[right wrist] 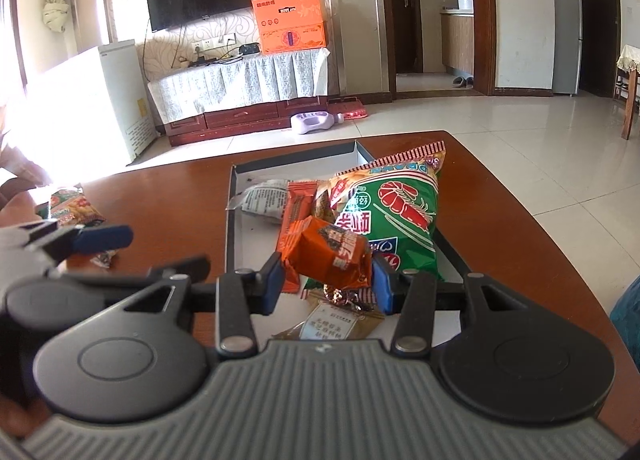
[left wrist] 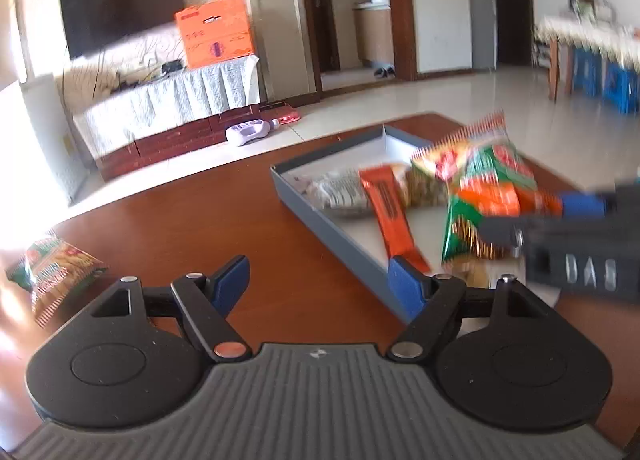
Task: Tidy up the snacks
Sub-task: 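Open the left tool over the box while the right tool releases the orange packet, then move both tools back toward the prawn-cracker bag and small candy on the table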
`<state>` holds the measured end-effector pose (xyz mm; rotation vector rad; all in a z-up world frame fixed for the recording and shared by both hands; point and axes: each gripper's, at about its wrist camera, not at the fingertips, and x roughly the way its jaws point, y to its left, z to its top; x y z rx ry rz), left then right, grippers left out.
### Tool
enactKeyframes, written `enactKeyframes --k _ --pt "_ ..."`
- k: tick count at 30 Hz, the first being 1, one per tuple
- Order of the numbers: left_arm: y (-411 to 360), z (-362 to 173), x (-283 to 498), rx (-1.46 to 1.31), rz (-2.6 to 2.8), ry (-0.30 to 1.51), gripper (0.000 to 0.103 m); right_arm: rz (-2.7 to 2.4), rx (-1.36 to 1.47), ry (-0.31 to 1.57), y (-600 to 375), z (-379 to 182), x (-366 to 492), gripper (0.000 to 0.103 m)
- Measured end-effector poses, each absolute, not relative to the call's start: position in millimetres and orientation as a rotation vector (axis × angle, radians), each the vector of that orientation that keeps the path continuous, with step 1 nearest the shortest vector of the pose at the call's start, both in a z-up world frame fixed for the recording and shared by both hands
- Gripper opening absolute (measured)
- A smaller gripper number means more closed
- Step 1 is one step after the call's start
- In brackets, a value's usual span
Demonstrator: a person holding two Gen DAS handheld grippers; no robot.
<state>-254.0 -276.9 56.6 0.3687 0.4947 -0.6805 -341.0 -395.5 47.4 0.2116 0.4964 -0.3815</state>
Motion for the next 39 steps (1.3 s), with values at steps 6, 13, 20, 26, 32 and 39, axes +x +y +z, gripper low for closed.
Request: enactKeyframes --k 6,13,20,26,32,39 --pt "-277.2 43.1 -263.6 0.409 -0.697 0.481 0.08 -0.376 0.197 0.487 -387.4 48.4 -341.6 0.048" --pt "-278.5 42.4 -265.1 0.387 -0.718 0.49 0.08 -0.389 0.134 0.506 -376.3 45.5 -337.1 0.049" --pt "-276.2 43.2 -266.4 0.412 -0.743 0.479 0.082 -0.405 0.129 0.515 -374.6 41.8 -331.9 0.049" --pt "-276.2 42.4 -268.9 0.43 -0.751 0.472 0.084 -0.4 0.141 0.517 -375.2 40.2 -331.4 0.062" --pt "-277.2 41.5 -266.9 0.43 -0.75 0.479 0.084 -0.41 0.184 0.481 -379.7 44.3 -338.8 0.073" --pt "-273.9 41.8 -261.4 0.427 -0.745 0.479 0.085 -0.388 0.292 0.406 -384.5 51.4 -349.3 0.073"
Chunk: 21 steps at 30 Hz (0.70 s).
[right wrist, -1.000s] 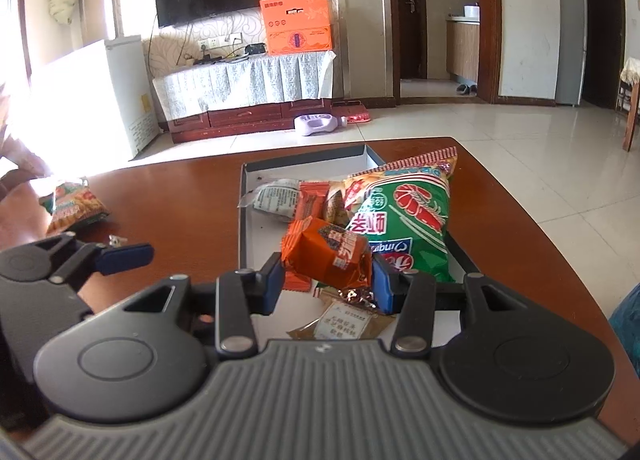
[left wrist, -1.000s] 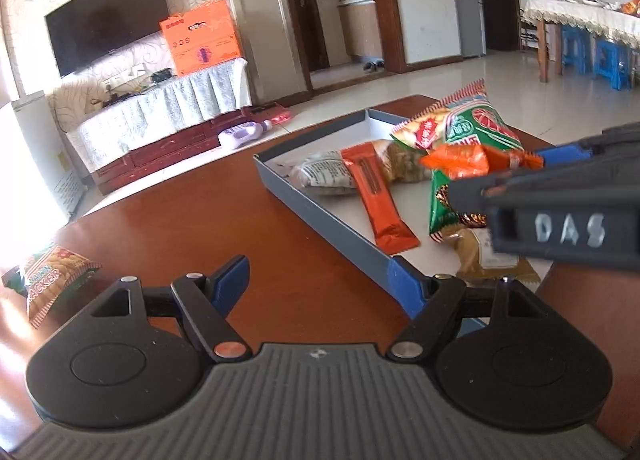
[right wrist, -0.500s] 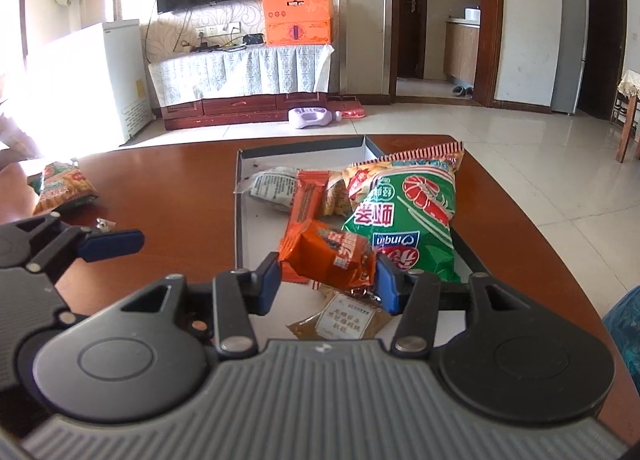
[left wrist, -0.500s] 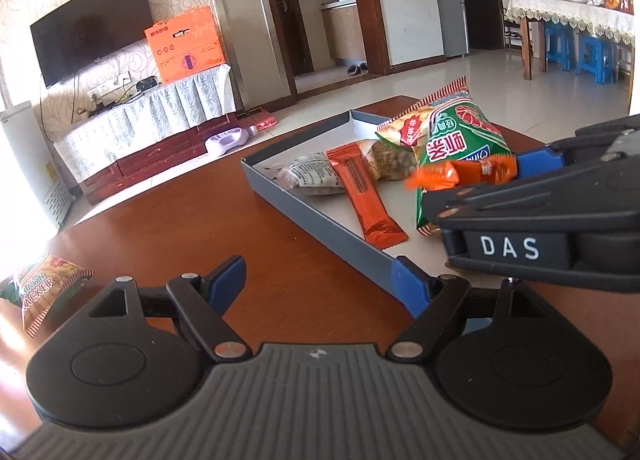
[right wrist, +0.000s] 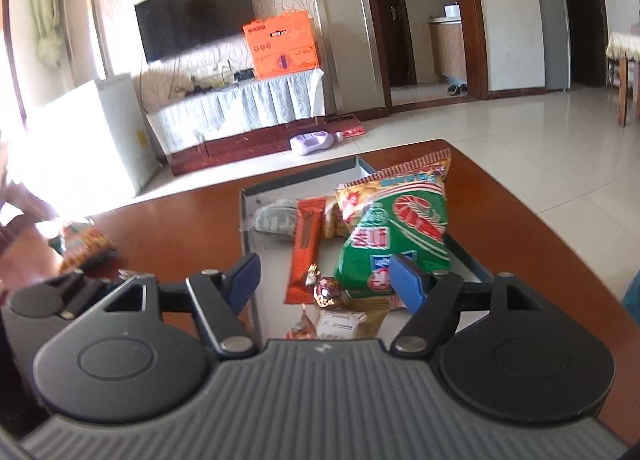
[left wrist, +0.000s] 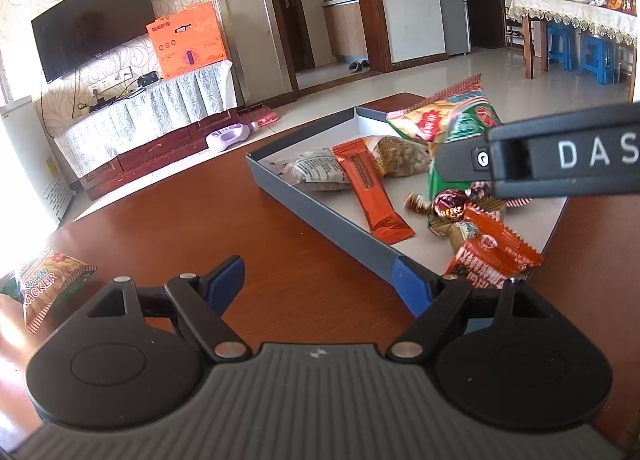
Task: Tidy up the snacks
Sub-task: 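Move both tools back toward the prawn-cracker bag and small candy on the table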
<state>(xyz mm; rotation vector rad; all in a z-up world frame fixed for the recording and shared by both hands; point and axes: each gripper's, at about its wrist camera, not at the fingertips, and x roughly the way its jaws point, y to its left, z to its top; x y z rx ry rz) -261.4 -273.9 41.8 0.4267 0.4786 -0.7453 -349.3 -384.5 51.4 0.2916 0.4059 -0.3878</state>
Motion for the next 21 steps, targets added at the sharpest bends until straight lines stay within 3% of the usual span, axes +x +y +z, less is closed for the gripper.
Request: enactKeyframes --k 21 --pt "-182.6 52.1 -199.4 0.361 -0.535 0.489 0.086 -0.145 0.173 0.399 -288.6 63.4 -291.2 0.073"
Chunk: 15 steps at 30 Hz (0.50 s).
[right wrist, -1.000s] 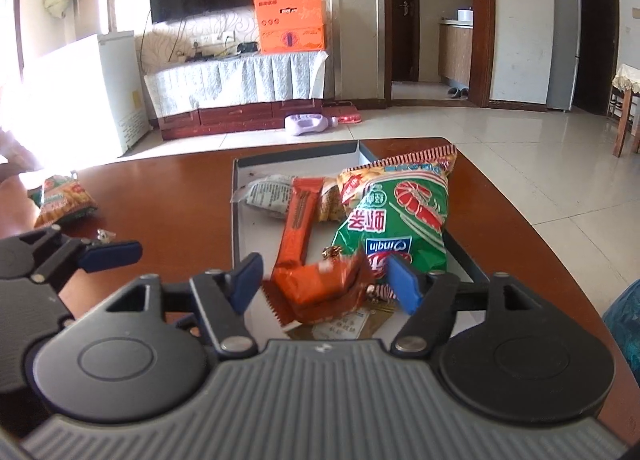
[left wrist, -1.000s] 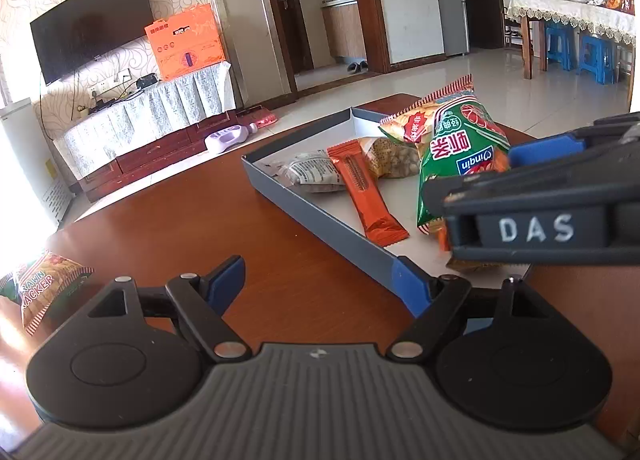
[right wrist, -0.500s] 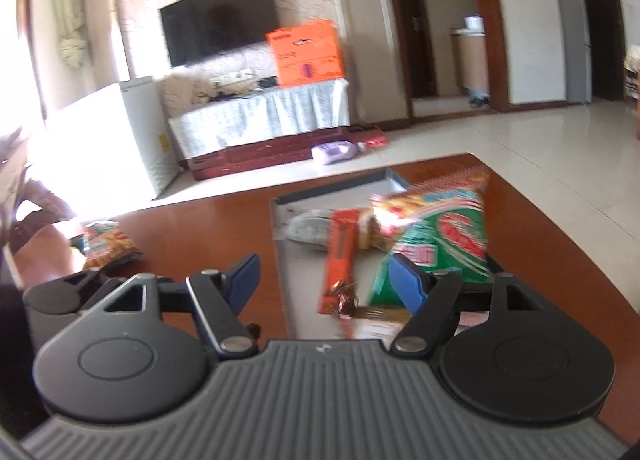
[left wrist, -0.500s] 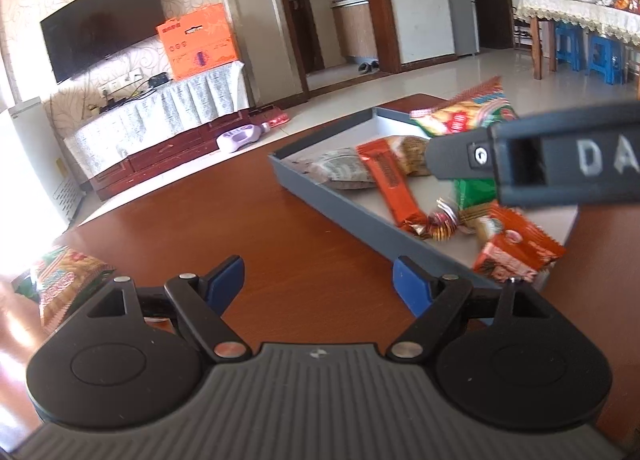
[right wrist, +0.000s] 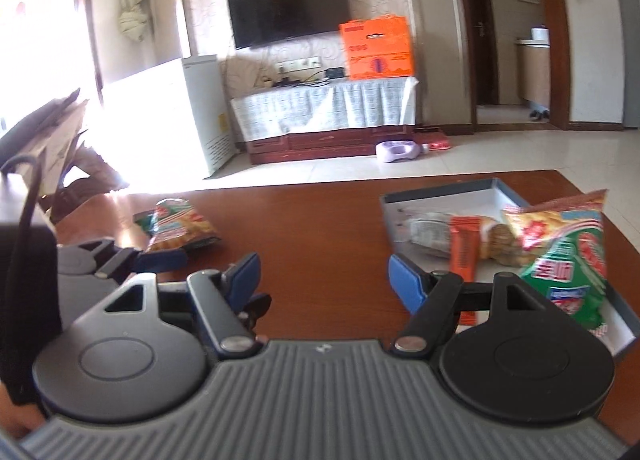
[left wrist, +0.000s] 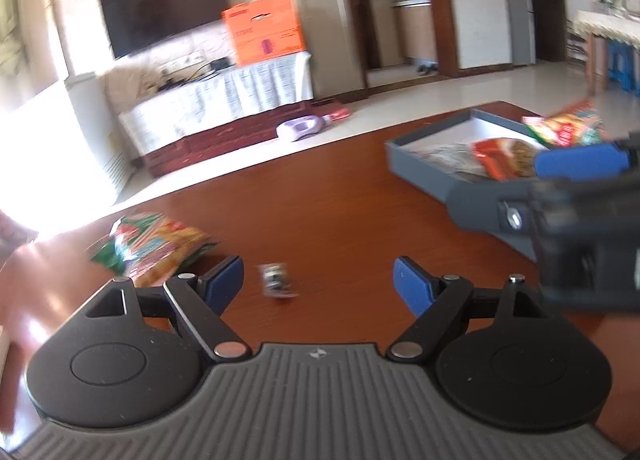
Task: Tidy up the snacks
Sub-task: 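Move both tools back toward the prawn-cracker bag and small candy on the table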
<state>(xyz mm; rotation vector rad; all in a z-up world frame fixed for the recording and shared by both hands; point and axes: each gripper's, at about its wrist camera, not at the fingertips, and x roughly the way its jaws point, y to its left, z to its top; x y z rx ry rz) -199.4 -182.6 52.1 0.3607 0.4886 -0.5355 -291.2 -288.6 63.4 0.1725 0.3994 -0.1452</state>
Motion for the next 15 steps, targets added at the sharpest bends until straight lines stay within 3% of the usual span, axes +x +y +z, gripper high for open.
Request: enactKeyframes --k 15 --pt "-95.3 55.0 -144.9 0.307 -0.376 0.482 0.09 -0.073 0.171 0.437 -238.8 55.0 -248.1 0.073"
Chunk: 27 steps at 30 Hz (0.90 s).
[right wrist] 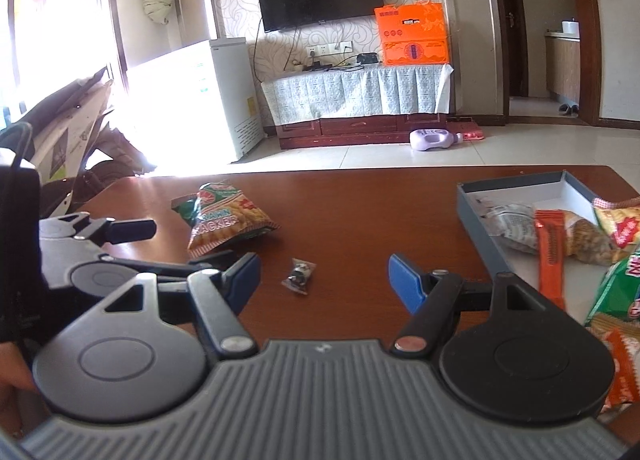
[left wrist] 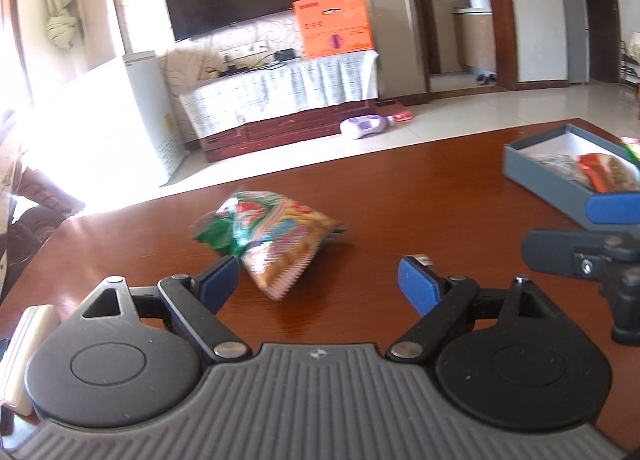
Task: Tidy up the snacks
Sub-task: 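Move both tools back toward the prawn-cracker bag and small candy on the table, then grasp the green prawn-cracker bag with the left tool while the right tool grasps the small candy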
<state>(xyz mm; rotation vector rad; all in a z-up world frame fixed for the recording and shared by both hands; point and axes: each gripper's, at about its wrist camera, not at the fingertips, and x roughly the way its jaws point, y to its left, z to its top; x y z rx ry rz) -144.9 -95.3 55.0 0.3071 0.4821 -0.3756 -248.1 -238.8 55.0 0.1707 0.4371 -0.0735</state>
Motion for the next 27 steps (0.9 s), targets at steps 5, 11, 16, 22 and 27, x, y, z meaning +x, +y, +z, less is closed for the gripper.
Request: enactKeyframes --k 5,11,16,22,27 --pt "-77.8 52.4 -126.8 0.298 -0.35 0.488 0.09 -0.047 0.152 0.461 -219.9 48.0 -229.3 0.073" --pt "-68.6 46.5 -104.7 0.295 -0.357 0.486 0.091 -0.042 0.118 0.496 -204.6 39.1 -212.7 0.073" --pt "-62.0 47.2 -88.1 0.267 -0.375 0.483 0.094 -0.05 0.123 0.522 -202.7 32.8 -197.4 0.073" --pt "-62.6 36.9 -65.5 0.276 -0.401 0.505 0.095 -0.053 0.111 0.55 -199.3 25.4 -183.0 0.073" --pt "-67.4 31.9 -44.3 0.287 -0.419 0.51 0.097 -0.072 0.105 0.576 -200.3 19.6 -170.2 0.073"
